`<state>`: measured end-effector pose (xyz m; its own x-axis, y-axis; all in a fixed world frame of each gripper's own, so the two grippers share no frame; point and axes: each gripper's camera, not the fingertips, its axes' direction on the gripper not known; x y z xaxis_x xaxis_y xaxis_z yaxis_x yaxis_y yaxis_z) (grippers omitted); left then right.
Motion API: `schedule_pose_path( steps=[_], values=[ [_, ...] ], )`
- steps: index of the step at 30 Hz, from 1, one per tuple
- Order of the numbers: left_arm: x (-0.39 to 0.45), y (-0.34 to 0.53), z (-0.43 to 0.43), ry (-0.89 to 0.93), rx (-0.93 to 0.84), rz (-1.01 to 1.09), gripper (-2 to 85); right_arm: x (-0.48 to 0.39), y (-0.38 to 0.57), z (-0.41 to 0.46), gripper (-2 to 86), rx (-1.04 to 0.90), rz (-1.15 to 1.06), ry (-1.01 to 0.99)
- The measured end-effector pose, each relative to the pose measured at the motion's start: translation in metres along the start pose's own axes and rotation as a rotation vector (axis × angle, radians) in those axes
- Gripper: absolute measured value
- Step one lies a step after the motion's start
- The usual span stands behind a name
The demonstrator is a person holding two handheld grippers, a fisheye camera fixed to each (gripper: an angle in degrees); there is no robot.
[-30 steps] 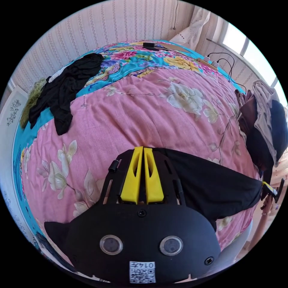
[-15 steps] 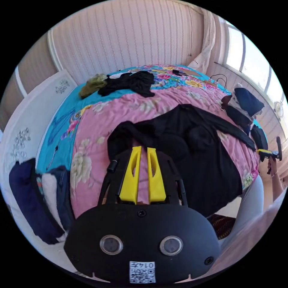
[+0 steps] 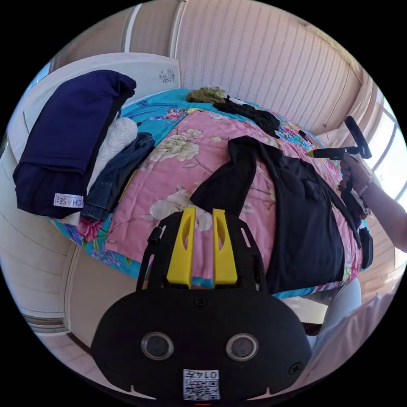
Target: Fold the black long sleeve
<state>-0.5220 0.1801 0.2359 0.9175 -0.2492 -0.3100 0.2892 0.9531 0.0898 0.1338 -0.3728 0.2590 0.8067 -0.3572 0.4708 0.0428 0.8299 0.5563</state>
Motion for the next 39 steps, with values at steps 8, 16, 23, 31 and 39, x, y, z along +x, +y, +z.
schedule_pose_path(
  steps=[8,16,23,31,39],
  values=[
    [-0.054,-0.029,0.022,0.093,-0.045,-0.115,5.6,-0.01,-0.091,0.167,9.6,-0.261,-0.04,0.19],
    [-0.106,-0.043,-0.064,0.206,0.069,-0.143,-0.9,-0.001,-0.143,0.229,-0.3,-0.249,-0.124,0.23],
    [-0.154,-0.064,-0.121,0.011,0.044,-0.149,-1.0,0.015,-0.177,0.291,-0.6,-0.324,-0.126,0.194],
    [-0.223,-0.074,-0.11,-0.068,-0.028,-0.275,1.5,0.005,-0.17,0.35,0.2,-0.35,-0.176,0.221],
    [-0.211,-0.045,-0.142,0.032,0.026,-0.314,4.9,0.017,-0.161,0.347,0.4,-0.325,-0.151,0.184]
  ],
)
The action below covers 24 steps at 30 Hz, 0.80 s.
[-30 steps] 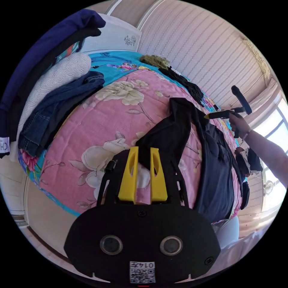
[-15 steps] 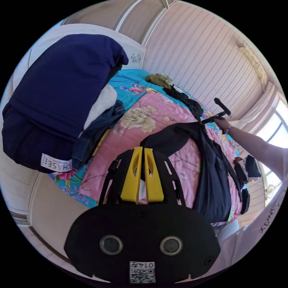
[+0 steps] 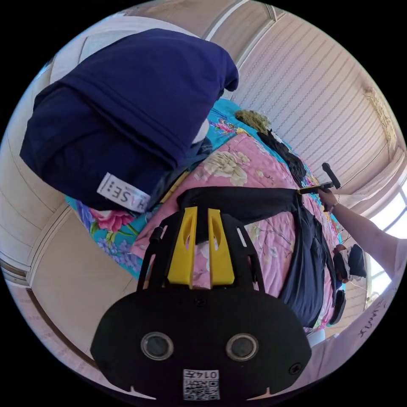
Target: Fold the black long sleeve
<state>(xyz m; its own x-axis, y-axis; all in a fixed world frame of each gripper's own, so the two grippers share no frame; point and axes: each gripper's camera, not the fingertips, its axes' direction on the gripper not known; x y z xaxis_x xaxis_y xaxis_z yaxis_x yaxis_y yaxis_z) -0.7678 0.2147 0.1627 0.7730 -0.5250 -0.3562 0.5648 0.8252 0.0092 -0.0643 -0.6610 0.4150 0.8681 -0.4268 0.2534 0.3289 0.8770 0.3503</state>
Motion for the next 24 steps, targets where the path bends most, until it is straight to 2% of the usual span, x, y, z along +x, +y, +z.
schedule_pose_path(
  steps=[4,9,13,17,21,24],
  values=[
    [0.001,-0.001,0.044,0.009,-0.115,0.009,2.6,0.001,0.001,0.004,-0.1,-0.012,0.017,0.014],
    [-0.004,-0.005,0.023,0.004,-0.142,0.068,-0.8,0.006,0.004,-0.005,0.0,-0.027,0.002,0.052],
    [-0.003,-0.008,0.043,0.001,-0.228,0.122,-0.7,0.019,0.012,-0.008,0.9,-0.053,0.044,0.033],
    [0.006,-0.006,0.021,-0.038,-0.167,0.124,0.9,0.038,0.045,-0.045,4.7,0.017,0.106,-0.052],
    [0.045,0.024,-0.007,-0.095,-0.169,0.28,4.1,0.053,0.159,-0.129,5.6,0.269,0.133,-0.069],
    [0.093,0.061,0.0,0.002,-0.193,0.406,5.0,0.054,0.284,-0.16,5.6,0.306,0.198,-0.108]
  ],
)
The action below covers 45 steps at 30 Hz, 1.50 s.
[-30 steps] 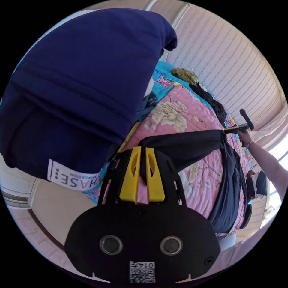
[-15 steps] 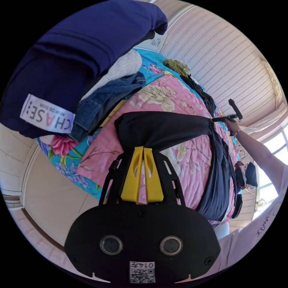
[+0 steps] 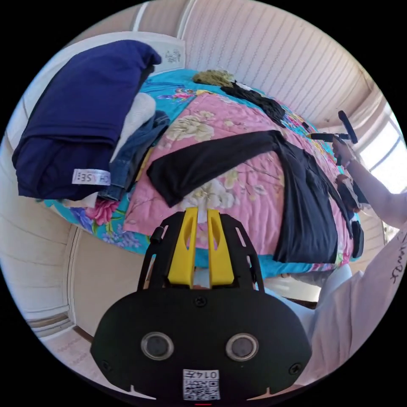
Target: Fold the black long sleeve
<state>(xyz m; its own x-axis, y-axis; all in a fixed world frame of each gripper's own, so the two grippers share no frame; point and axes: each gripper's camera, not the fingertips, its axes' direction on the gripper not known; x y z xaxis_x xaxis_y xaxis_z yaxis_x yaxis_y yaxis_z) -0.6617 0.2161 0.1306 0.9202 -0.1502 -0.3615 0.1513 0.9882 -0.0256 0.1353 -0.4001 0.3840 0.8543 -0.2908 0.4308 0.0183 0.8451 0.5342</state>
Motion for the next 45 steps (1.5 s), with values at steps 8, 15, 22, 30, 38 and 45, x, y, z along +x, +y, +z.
schedule_pose_path(
  steps=[8,15,22,30,38,45],
  values=[
    [0.125,0.012,0.093,0.267,-0.162,0.137,6.7,0.029,0.312,-0.071,7.9,-0.227,0.504,-0.116],
    [0.162,0.005,0.144,0.224,-0.313,0.186,-0.2,0.035,0.378,-0.098,8.6,-0.207,0.614,-0.23],
    [0.179,0.008,0.14,0.225,-0.372,0.195,-0.9,0.057,0.393,-0.167,1.0,-0.225,0.583,-0.3],
    [0.205,0.019,0.177,0.176,-0.417,0.198,-0.4,0.069,0.397,-0.226,1.7,-0.231,0.558,-0.358],
    [0.228,0.025,0.208,0.065,-0.386,0.222,5.8,0.071,0.404,-0.278,7.9,-0.266,0.571,-0.298],
    [0.265,0.032,0.272,0.143,-0.483,0.256,0.0,0.064,0.394,-0.317,1.7,-0.329,0.498,-0.257]
  ],
)
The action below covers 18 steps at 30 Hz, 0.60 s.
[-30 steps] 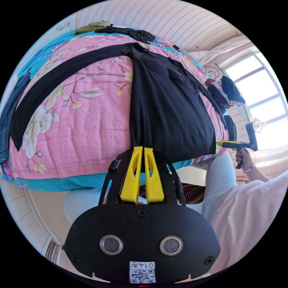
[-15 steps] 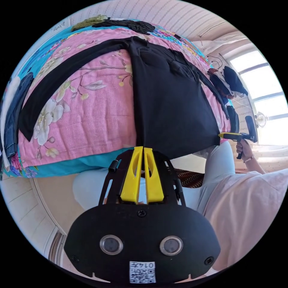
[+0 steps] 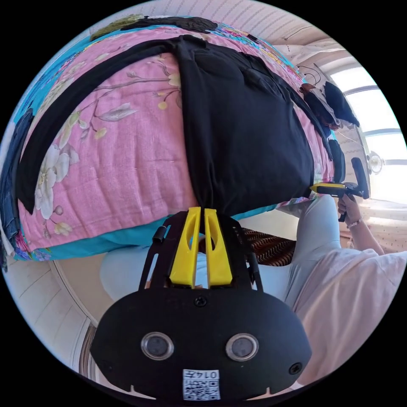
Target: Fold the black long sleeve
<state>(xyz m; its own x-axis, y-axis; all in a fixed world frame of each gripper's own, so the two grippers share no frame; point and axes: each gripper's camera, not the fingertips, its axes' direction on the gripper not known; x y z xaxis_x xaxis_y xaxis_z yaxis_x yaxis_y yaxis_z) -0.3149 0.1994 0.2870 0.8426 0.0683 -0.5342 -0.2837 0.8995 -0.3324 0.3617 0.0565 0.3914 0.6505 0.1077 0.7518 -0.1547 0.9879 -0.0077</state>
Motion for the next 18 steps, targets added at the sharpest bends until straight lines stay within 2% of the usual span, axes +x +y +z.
schedule_pose_path(
  steps=[3,11,15,18],
  values=[
    [0.008,0.006,0.002,-0.059,0.009,0.027,-0.8,-0.006,0.021,-0.033,0.7,0.001,-0.057,0.044],
    [0.024,-0.012,0.055,-0.056,-0.045,-0.005,-1.0,-0.016,0.025,-0.066,0.5,-0.103,-0.111,0.083],
    [0.039,0.002,0.062,-0.081,-0.026,-0.008,-1.0,-0.001,0.062,-0.12,1.5,-0.012,-0.078,0.072],
    [0.05,0.015,0.064,-0.111,-0.023,-0.007,-1.0,0.034,0.102,-0.166,3.6,0.128,0.031,0.054]
  ],
)
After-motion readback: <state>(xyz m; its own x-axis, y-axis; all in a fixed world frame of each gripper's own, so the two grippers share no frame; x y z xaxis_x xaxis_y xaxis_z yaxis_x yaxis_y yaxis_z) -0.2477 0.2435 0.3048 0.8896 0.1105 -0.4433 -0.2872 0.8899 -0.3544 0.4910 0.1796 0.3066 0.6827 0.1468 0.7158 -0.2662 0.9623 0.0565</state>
